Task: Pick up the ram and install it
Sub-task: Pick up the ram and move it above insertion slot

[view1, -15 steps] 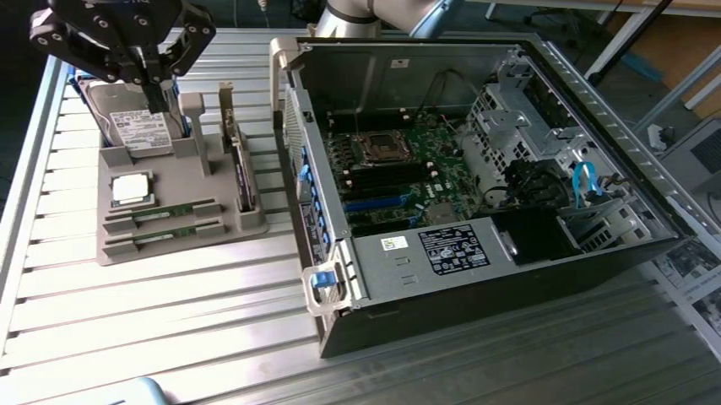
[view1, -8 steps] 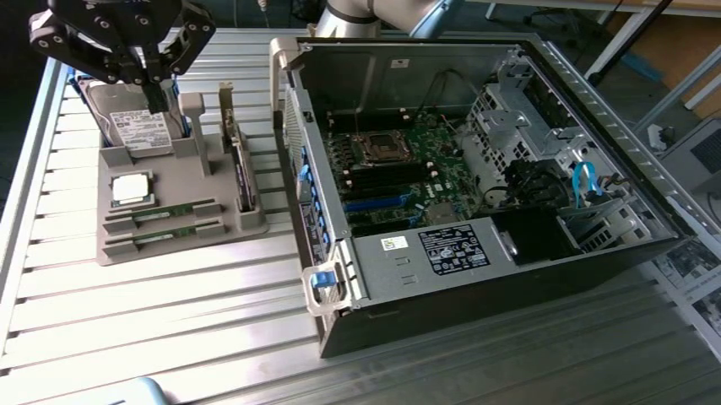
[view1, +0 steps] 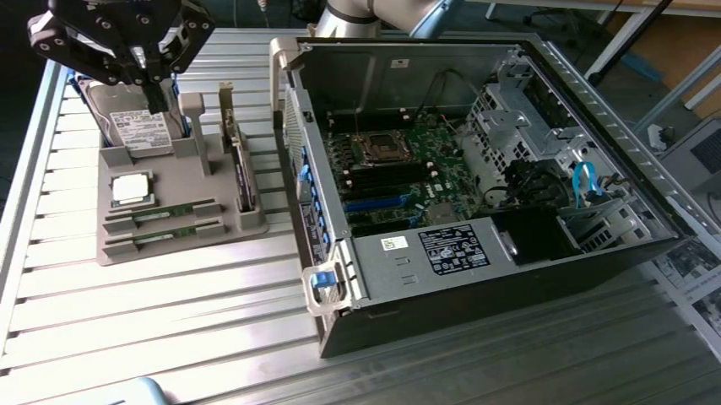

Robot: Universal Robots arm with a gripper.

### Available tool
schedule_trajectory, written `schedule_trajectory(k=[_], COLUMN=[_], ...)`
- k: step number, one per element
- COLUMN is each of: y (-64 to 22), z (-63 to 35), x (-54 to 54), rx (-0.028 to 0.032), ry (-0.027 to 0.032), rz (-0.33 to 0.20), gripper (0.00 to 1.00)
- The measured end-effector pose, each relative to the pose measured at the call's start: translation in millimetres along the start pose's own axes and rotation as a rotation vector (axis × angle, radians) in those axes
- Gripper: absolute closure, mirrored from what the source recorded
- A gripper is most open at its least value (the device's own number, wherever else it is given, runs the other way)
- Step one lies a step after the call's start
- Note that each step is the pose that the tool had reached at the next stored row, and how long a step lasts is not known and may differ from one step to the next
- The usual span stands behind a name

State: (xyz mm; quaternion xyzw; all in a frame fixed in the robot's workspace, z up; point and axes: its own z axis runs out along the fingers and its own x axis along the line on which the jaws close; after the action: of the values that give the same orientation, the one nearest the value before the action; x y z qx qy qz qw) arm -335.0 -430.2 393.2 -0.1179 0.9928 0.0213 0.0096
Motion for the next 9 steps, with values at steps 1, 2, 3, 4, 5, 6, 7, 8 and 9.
schedule_trajectory(k=[1, 2, 3, 4, 5, 6, 7, 8, 9], y=[0.0, 0.0, 0.0, 0.0, 0.0, 0.0, 0.0, 0.0, 0.0], z=[0.0, 0.0, 0.0, 0.0, 0.0, 0.0, 0.0, 0.0, 0.0], x=[0.0, 0.0, 0.0, 0.0, 0.0, 0.0, 0.0, 0.0, 0.0], rx=[0.0002, 0.0002, 0.0004, 0.0004, 0.0005, 0.0007, 0.0008, 0.001, 0.0011], ry=[0.0005, 0.0008, 0.0011, 0.0015, 0.0018, 0.0021, 0.0025, 0.0029, 0.0032], rz=[-0.009, -0.015, -0.022, -0.029, -0.035, -0.042, -0.05, -0.056, -0.064], gripper=[0.89, 0.89, 0.89, 0.89, 0.89, 0.89, 0.89, 0.89, 0.89])
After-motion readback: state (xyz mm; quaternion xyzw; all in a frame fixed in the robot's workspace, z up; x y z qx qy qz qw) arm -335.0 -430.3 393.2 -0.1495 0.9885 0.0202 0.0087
